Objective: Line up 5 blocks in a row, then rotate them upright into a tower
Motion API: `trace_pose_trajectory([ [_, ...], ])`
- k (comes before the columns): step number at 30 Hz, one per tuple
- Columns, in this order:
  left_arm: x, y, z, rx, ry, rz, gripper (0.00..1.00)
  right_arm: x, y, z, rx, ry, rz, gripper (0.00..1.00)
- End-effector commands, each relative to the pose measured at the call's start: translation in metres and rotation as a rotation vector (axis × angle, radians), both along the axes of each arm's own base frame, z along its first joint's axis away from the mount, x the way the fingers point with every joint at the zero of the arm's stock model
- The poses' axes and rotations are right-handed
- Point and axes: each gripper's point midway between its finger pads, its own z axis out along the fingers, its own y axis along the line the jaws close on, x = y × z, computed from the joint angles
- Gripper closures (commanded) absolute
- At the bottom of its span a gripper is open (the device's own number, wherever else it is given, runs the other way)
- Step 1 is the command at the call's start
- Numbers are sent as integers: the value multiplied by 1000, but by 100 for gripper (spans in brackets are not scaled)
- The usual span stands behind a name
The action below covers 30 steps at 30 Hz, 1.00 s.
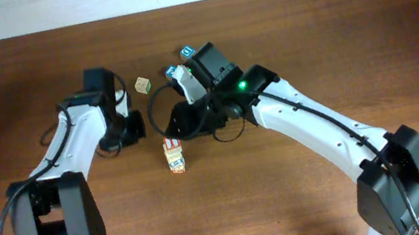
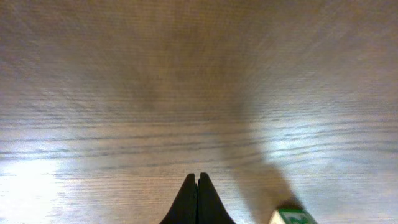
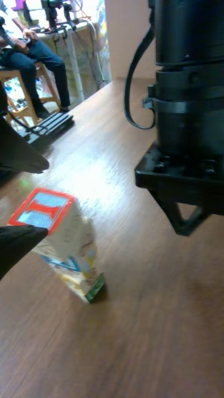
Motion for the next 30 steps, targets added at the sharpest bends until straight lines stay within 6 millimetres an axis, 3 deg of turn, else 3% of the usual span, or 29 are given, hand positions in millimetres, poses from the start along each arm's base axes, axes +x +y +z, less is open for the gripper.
trace_pose_trajectory([
  [1, 39, -2, 48, -2, -124, 11, 100, 16, 1, 20, -9, -99, -7, 69],
  [8, 49, 11, 67, 30, -164, 38, 100, 13, 1, 21, -23, -120, 10, 70],
  [11, 58, 36, 129, 48, -264, 92, 100, 34, -28, 54, -74, -236, -29, 69],
  [12, 59, 45, 150, 61, -298, 111, 100, 41, -44, 69, -115, -281, -51, 67],
  [13, 56, 56, 186, 82, -355, 138, 99, 50, -74, 94, -205, -354, -105, 64],
  [14, 46, 68, 230, 105, -423, 168, 86, 56, -103, 115, -295, -404, -182, 61],
  [15, 38, 70, 246, 104, -444, 174, 68, 57, -127, 135, -368, -451, -250, 59],
  [16, 22, 70, 262, 105, -462, 178, 1, 55, -150, 158, -428, -503, -315, 58],
  [17, 11, 69, 273, 105, -478, 179, 1, 50, -169, 181, -470, -550, -370, 57],
  [19, -3, 68, 292, 104, -523, 181, 1, 29, -197, 234, -470, -653, -456, 2],
  [21, -9, 68, 301, 104, -550, 182, 1, 11, -207, 262, -417, -711, -486, 2],
  [25, -10, 68, 302, 103, -553, 182, 1, -4, -214, 279, -381, -747, -503, 2],
  [27, -10, 68, 302, 103, -553, 182, 1, -4, -217, 274, -416, -746, -487, 2],
  [30, -10, 68, 302, 103, -553, 182, 1, -23, -230, 247, -526, -653, -423, 2],
])
